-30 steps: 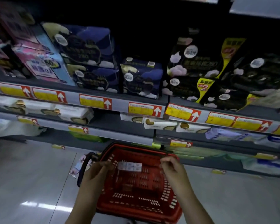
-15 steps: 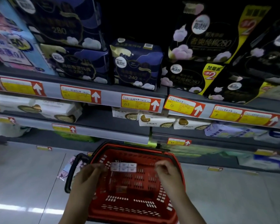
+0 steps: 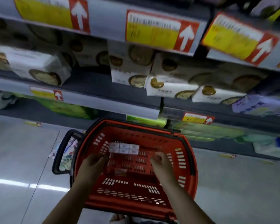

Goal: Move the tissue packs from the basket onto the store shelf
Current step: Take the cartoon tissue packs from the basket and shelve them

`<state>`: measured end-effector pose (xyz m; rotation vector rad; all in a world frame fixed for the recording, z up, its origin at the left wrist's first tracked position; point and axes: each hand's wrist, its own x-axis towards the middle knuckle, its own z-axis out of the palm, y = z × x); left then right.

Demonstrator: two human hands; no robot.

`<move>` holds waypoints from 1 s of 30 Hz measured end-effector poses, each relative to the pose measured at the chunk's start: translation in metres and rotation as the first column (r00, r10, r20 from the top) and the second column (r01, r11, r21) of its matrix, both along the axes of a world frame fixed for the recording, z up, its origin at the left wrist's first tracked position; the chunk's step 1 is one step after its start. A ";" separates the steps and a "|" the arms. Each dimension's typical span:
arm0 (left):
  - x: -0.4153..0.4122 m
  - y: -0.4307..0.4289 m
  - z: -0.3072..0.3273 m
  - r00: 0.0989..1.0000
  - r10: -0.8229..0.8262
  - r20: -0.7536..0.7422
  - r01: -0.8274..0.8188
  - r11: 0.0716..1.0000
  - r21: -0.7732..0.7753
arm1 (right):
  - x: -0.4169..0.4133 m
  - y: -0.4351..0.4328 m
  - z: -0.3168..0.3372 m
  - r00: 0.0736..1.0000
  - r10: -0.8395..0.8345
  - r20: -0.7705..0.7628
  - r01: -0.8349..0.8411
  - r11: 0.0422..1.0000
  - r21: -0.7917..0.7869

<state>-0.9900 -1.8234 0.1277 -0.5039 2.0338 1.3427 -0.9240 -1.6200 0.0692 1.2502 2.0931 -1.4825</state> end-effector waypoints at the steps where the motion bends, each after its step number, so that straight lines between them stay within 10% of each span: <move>1: 0.002 -0.001 -0.011 1.000 -0.009 -0.006 0.009 1.000 -0.007 | 0.001 0.000 -0.014 0.999 -0.036 0.019 0.036 0.999 -0.013; 20: -0.026 0.006 -0.204 0.988 -0.151 0.009 0.151 0.986 -0.069 | -0.032 -0.012 -0.225 0.929 0.370 -0.020 -0.359 0.911 0.201; 30: -0.031 0.026 -0.208 0.994 -0.067 0.091 0.047 0.977 0.206 | -0.039 -0.005 -0.252 0.816 0.576 0.056 -0.559 0.759 0.334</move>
